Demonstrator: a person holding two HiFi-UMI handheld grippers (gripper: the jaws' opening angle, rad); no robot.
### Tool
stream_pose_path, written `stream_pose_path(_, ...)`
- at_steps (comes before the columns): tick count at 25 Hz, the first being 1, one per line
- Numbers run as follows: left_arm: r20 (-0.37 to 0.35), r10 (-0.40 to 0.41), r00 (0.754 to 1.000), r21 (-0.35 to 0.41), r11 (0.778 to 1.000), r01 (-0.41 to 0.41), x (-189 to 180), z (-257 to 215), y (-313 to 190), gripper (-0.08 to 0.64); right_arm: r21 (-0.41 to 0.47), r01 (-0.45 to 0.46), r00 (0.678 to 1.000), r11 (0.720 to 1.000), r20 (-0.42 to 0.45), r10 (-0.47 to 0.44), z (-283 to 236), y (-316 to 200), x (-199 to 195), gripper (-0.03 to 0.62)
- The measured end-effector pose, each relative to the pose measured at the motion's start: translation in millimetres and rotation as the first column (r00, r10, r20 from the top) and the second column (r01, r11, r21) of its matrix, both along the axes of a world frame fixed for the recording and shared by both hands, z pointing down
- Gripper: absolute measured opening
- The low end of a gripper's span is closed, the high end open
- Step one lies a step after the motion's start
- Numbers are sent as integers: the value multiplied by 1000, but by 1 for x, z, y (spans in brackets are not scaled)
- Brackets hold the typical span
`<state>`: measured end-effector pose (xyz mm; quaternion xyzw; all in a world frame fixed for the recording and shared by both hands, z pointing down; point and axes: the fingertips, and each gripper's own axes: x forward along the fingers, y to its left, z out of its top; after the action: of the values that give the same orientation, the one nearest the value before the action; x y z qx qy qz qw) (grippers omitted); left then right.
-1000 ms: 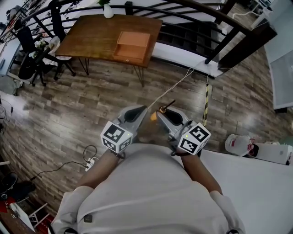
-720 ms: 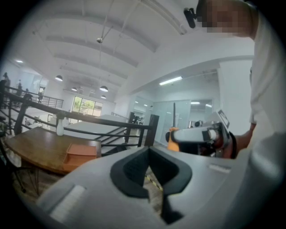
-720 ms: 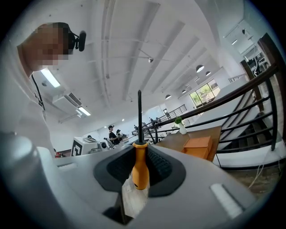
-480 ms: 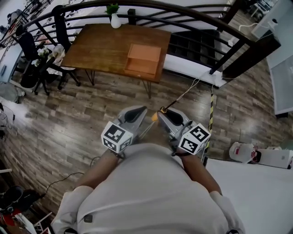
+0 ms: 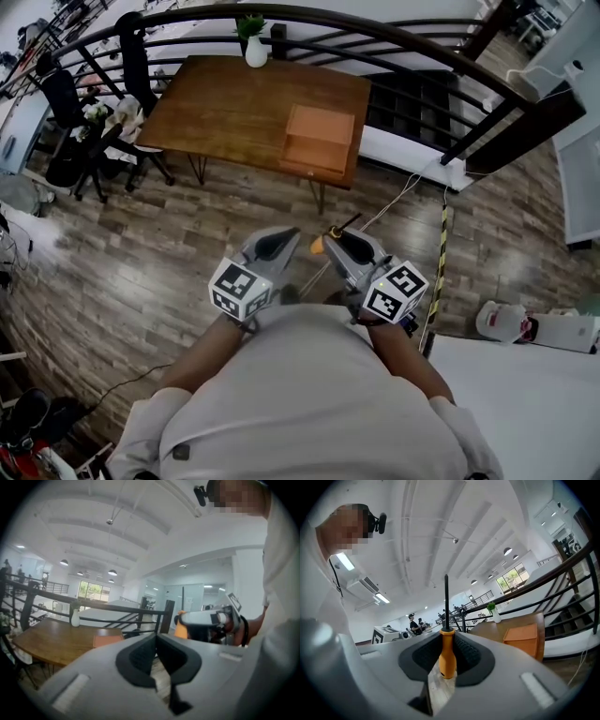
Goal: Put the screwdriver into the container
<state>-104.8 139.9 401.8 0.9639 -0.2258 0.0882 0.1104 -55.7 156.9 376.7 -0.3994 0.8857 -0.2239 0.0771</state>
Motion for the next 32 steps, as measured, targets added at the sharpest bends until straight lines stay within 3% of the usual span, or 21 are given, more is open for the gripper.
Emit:
stream_pose_path(14,6,-87,996,-1,996,87,-3,3,-58,3,-22,56,998,998,-5,-56,7,-67,6,81)
stream_pose_path(32,-12,-95,995,58,994,95,151,-10,-134,3,-5,129,991,992,-22,-129,2,-150,146,81)
